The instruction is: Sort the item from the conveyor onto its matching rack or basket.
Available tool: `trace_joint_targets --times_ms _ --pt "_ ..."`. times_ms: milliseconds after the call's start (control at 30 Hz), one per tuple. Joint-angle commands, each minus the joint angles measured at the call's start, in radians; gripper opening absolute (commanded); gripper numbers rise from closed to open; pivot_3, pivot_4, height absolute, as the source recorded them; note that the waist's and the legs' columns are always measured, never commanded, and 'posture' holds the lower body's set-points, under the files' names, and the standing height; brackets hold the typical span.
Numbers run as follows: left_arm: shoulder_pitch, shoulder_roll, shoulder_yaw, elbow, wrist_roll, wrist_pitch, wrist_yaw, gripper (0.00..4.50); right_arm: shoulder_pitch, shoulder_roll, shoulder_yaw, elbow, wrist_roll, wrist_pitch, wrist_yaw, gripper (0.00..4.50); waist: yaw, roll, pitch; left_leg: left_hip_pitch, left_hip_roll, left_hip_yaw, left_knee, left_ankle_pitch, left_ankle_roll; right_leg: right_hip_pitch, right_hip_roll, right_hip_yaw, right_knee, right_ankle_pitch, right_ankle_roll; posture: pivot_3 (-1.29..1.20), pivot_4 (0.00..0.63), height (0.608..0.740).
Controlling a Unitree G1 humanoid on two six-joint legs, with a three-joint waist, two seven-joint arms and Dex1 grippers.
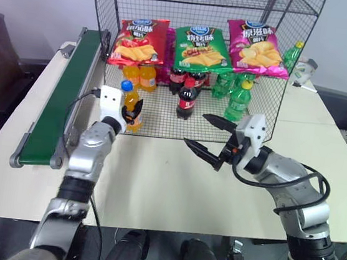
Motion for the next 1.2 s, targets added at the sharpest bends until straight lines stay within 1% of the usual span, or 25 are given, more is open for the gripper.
trace_joint_targets --times_ms 33,167,300,367,467,567,633,667,700,733,867,967,1067,1200 --pt "-0.102 -0.028 0.019 0.153 0.059 -0.201 0.040 2.47 -0.001 -0.002 -0.019 -0.031 -0.001 -0.020 -0.008 4.50 0.003 0.000 0.000 0.000 0.000 0.000 0.000 0.000 0.000 0.000 0.000 0.000 0.000 0.000 0.000 0.00 0.150 0.740" --pt "-0.202 -0.049 0.035 0.386 0.103 -0.340 0.109 2.47 0.014 -0.005 -0.024 -0.045 -0.003 -0.021 -0.019 4.50 0.005 0.000 0.000 0.000 -0.001 0.000 0.001 0.000 0.000 0.000 0.000 -0.001 0.000 0.000 0.000 0.00 0.150 0.740" --pt "-0.270 -0.056 0.056 0.546 0.103 -0.426 0.128 2.47 0.024 -0.004 -0.026 -0.056 -0.005 -0.022 -0.031 4.50 0.001 0.000 0.000 0.000 -0.001 0.000 0.001 0.000 0.000 0.000 0.000 -0.001 0.001 0.000 0.000 0.00 0.150 0.740" --pt "-0.292 -0.063 0.069 0.603 0.090 -0.464 0.101 2.47 0.024 -0.002 -0.026 -0.057 -0.006 -0.023 -0.036 4.50 0.002 0.000 0.000 0.000 -0.001 0.000 0.000 0.000 0.000 0.000 0.001 -0.001 0.001 0.000 0.000 0.00 0.150 0.740" --pt "-0.311 -0.062 0.085 0.685 0.096 -0.497 0.107 2.47 0.023 -0.002 -0.023 -0.059 -0.008 -0.024 -0.042 4.50 0.002 0.000 0.000 0.000 -0.001 0.000 0.001 0.000 0.000 0.000 0.001 -0.001 0.001 0.000 0.000 0.00 0.150 0.740" --pt "-0.315 -0.070 0.108 0.714 0.070 -0.505 0.064 2.47 0.022 -0.003 -0.023 -0.060 -0.007 -0.023 -0.043 4.50 0.002 -0.001 0.000 0.000 -0.001 0.000 0.001 0.000 0.000 0.000 0.001 -0.001 0.002 0.000 0.000 0.00 0.150 0.740" --pt "-0.312 -0.072 0.121 0.720 0.058 -0.506 0.041 3.49 0.020 -0.004 -0.022 -0.059 -0.007 -0.023 -0.043 4.50 0.002 -0.001 0.000 0.000 -0.001 0.000 0.001 0.000 0.000 0.000 0.001 -0.001 0.002 0.000 0.000 0.00 0.150 0.740" --pt "-0.310 -0.072 0.126 0.719 0.057 -0.507 0.033 3.76 0.020 -0.004 -0.021 -0.059 -0.007 -0.023 -0.043 4.50 0.002 -0.001 0.000 0.000 -0.001 0.000 0.001 0.000 0.000 0.000 0.001 -0.002 0.002 0.000 0.000 0.00 0.150 0.740" --pt "-0.306 -0.072 0.128 0.714 0.058 -0.510 0.029 4.36 0.019 -0.004 -0.021 -0.059 -0.006 -0.022 -0.043 4.50 0.002 -0.001 0.000 0.000 -0.001 0.000 0.001 0.000 0.000 0.000 0.001 -0.001 0.002 0.000 0.000 0.00 0.150 0.740" --pt "-0.302 -0.072 0.130 0.708 0.058 -0.512 0.024 4.44 0.018 -0.004 -0.021 -0.060 -0.006 -0.021 -0.042 4.50 0.002 -0.001 0.000 0.000 -0.001 0.000 0.001 0.000 0.000 0.000 0.002 -0.002 0.002 0.000 0.000 0.00 0.150 0.740" --pt "-0.271 -0.069 0.140 0.645 0.028 -0.481 -0.041 4.44 0.014 -0.004 -0.018 -0.056 -0.005 -0.020 -0.040 4.50 0.002 -0.001 0.000 0.000 -0.001 0.000 0.001 0.000 0.000 0.000 0.002 -0.001 0.003 0.000 0.000 0.00 0.150 0.740" --pt "-0.232 -0.062 0.149 0.559 0.010 -0.439 -0.050 4.44 0.016 -0.006 -0.019 -0.058 -0.004 -0.020 -0.038 4.50 0.001 -0.001 0.000 0.000 -0.001 0.000 0.002 0.000 0.000 0.000 0.002 -0.001 0.003 0.000 0.000 0.00 0.150 0.740" --pt "-0.160 -0.050 0.129 0.421 0.022 -0.388 -0.049 4.44 0.016 -0.006 -0.020 -0.061 -0.003 -0.018 -0.040 4.50 -0.003 0.000 0.000 0.000 -0.001 0.000 0.001 0.000 0.000 0.000 0.002 -0.001 0.003 0.000 0.000 0.00 0.150 0.740" --pt "-0.047 -0.028 0.113 0.180 0.001 -0.243 -0.074 4.44 0.019 -0.008 -0.021 -0.063 -0.001 -0.016 -0.039 4.50 -0.011 0.000 0.000 0.000 0.000 0.000 0.001 0.000 0.000 0.000 0.002 0.000 0.003 0.000 0.000 0.00 0.150 0.740"
